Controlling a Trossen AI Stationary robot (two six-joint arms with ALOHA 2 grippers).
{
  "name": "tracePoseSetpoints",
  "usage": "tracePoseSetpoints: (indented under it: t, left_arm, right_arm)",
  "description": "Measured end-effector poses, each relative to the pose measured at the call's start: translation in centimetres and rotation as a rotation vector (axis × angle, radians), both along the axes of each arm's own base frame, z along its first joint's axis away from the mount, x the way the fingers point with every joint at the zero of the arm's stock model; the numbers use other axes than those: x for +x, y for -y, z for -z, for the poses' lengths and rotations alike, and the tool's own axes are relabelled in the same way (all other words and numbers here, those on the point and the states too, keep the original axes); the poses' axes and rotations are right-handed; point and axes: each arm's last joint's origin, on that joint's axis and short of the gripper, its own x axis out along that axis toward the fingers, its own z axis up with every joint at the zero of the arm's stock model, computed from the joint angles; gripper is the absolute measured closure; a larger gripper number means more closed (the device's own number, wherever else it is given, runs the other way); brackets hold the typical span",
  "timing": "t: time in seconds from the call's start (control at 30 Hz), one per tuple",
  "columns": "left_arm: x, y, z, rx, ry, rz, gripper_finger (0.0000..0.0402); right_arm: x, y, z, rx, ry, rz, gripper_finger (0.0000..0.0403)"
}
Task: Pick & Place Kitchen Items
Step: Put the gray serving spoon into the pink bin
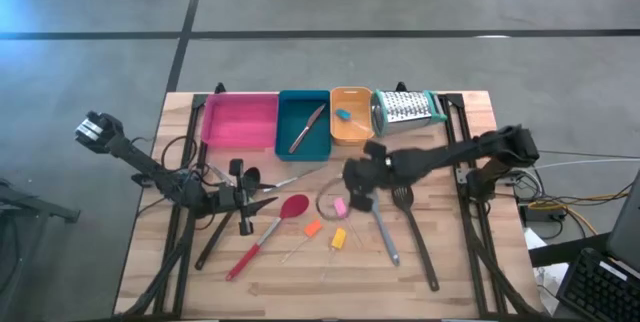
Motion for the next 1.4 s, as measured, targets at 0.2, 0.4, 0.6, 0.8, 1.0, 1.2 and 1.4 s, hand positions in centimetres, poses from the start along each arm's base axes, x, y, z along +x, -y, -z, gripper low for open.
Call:
tracePoseSetpoints:
  t: [0.2, 0.4, 0.6, 0.8, 1.0, 1.2, 1.4]
  left_arm:
    - [0.0, 0.0, 0.0, 0.000, 0.000, 0.000, 0.0273]
    - [0.0, 0.0, 0.0, -0.007, 0.001, 0.001, 0.0271]
    - [0.0, 0.0, 0.0, -0.020, 0.003, 0.003, 0.0273]
    - [0.0, 0.0, 0.0, -0.028, 0.004, 0.005, 0.0271]
    - [0.0, 0.0, 0.0, -0.028, 0.004, 0.005, 0.0273]
    - [0.0, 0.0, 0.0, -0.029, 0.004, 0.005, 0.0271]
    - [0.0, 0.0, 0.1, -0.030, 0.000, 0.006, 0.0272]
  right_arm:
    - [-1.8, -4.9, 0.8, -0.070, 0.000, -0.021, 0.0339]
    - [-3.8, -8.4, 2.3, -0.044, 0.012, -0.014, 0.0347]
    - [-5.7, -9.4, 4.1, -0.081, 0.020, 0.070, 0.0339]
    - [-6.6, -8.4, 6.1, -0.038, 0.005, 0.220, 0.0320]
    - [-6.8, -6.8, 7.3, -0.005, -0.011, 0.331, 0.0290]
    - [-6.3, -6.2, 8.6, 0.135, -0.004, 0.348, 0.0255]
    - [-6.4, -5.8, 9.6, 0.192, -0.017, 0.348, 0.0224]
